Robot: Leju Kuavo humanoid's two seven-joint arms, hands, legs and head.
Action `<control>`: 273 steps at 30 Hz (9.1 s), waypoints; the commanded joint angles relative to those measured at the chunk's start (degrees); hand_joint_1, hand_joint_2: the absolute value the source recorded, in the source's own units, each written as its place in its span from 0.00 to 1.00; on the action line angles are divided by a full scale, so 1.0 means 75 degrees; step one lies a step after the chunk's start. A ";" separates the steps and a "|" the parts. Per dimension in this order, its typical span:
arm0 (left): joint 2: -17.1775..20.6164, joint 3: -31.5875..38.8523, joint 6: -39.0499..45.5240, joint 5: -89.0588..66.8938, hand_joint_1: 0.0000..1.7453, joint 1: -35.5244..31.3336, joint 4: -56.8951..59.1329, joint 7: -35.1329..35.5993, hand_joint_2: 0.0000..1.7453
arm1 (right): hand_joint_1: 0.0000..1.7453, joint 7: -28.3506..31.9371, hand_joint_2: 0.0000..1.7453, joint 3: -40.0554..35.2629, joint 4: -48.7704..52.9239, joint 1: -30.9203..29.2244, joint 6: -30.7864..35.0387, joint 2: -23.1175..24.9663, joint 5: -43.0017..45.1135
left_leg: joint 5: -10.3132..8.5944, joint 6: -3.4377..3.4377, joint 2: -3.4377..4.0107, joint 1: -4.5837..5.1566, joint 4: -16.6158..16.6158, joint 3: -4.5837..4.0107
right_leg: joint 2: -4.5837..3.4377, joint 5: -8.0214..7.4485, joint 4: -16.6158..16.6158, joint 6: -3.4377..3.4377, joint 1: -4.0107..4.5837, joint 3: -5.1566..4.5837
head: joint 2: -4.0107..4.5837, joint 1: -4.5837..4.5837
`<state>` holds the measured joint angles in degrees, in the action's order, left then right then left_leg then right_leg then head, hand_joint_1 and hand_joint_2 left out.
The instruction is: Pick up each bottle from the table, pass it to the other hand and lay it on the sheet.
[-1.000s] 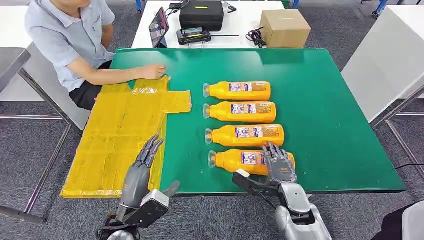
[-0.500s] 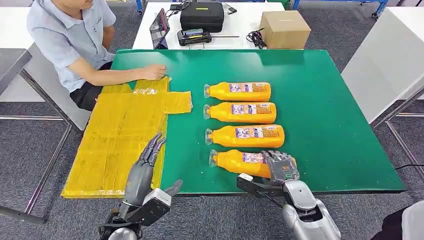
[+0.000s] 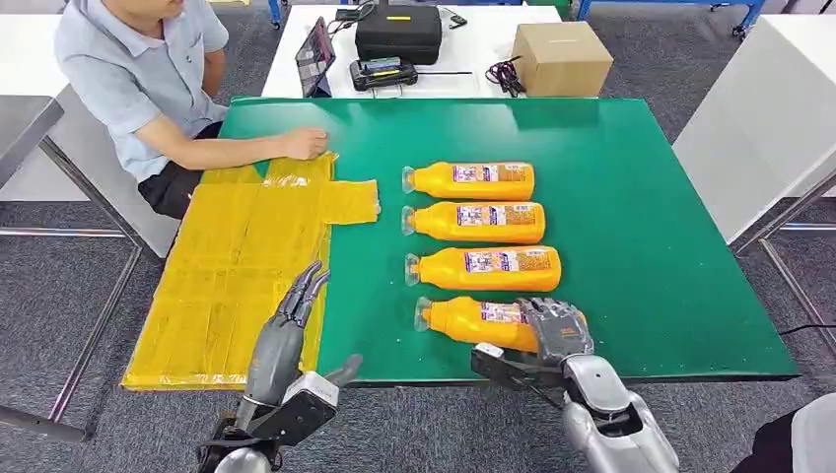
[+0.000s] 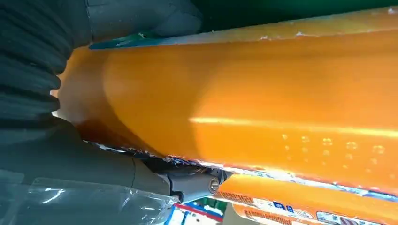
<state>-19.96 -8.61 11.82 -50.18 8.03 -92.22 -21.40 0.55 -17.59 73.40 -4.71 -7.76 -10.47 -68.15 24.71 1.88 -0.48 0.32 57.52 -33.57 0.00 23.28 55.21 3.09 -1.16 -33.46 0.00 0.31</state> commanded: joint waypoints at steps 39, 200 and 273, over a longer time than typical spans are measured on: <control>0.0264 -0.0050 -0.2028 0.6786 0.00 -0.0604 0.2870 0.0674 1.00 | 1.00 0.2541 1.00 0.0251 0.0965 -0.0094 0.1038 0.2347 0.3781 | 0.0025 -0.0017 0.0026 -0.0008 -0.0009 -0.0032 | -0.0009 0.0016 -0.0007 -0.0008 0.0007 0.0047 | 0.0000 -0.0003; 0.2898 -0.0256 0.0953 -0.2478 0.99 -0.3994 0.6283 0.1804 1.00 | 0.00 0.3094 1.00 -0.2192 0.0272 0.0047 0.2675 0.2407 0.4043 | -0.0001 -0.0022 -0.0002 -0.0008 -0.0006 -0.0057 | 0.0002 0.0016 0.0017 -0.0005 0.0003 0.0020 | 0.0000 -0.0006; 0.1808 -0.1258 0.1951 -0.2724 0.00 -0.2419 0.2551 0.2055 1.00 | 0.00 0.2848 1.00 -0.1725 0.0408 0.0462 0.2849 0.2582 0.3422 | -0.0031 -0.0036 -0.0047 -0.0017 0.0005 -0.0123 | 0.0056 0.0005 0.0020 -0.0035 0.0015 -0.0030 | 0.0000 -0.0003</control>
<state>-6.54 -16.09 23.56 -69.61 -9.93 -70.73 -4.90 21.94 -31.87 76.70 -0.57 12.98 9.46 -41.86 24.36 1.73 -0.91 0.29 57.51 -34.70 0.46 23.25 55.36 2.98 -1.16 -33.90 0.00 0.28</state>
